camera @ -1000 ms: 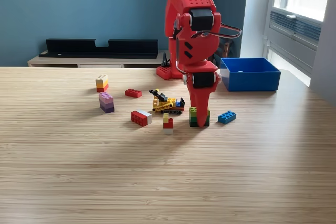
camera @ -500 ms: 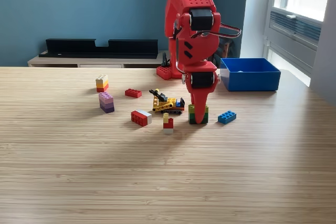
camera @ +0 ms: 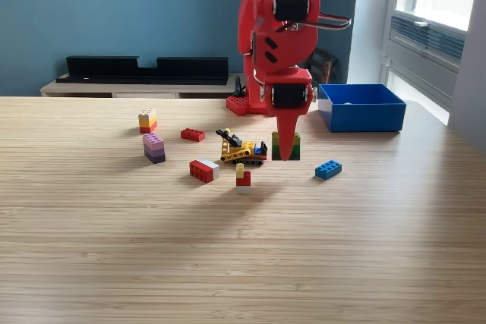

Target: Grasp a lego block and put it in the bin.

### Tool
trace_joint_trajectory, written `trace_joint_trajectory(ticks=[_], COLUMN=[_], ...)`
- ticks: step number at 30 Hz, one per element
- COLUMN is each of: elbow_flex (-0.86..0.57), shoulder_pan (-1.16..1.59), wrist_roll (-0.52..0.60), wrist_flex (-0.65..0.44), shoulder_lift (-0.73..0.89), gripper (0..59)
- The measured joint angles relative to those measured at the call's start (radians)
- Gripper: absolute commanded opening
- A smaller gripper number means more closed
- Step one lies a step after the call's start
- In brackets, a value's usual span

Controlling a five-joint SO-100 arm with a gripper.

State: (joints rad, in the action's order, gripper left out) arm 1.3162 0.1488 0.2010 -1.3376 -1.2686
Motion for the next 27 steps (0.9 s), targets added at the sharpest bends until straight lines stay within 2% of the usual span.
trace_joint_trajectory(ticks=[9, 17, 27], elbow_flex=[-0.012, 0.133, 0.308], shoulder_pan=[0.227, 0.531, 0.917], wrist_roll=[0.04, 0.106, 0.166], wrist_flex=[-0.16, -0.212, -0.213], shoulder_lift=[-0.256, -0.479, -0.534], gripper=[0.0, 0.0, 0.0])
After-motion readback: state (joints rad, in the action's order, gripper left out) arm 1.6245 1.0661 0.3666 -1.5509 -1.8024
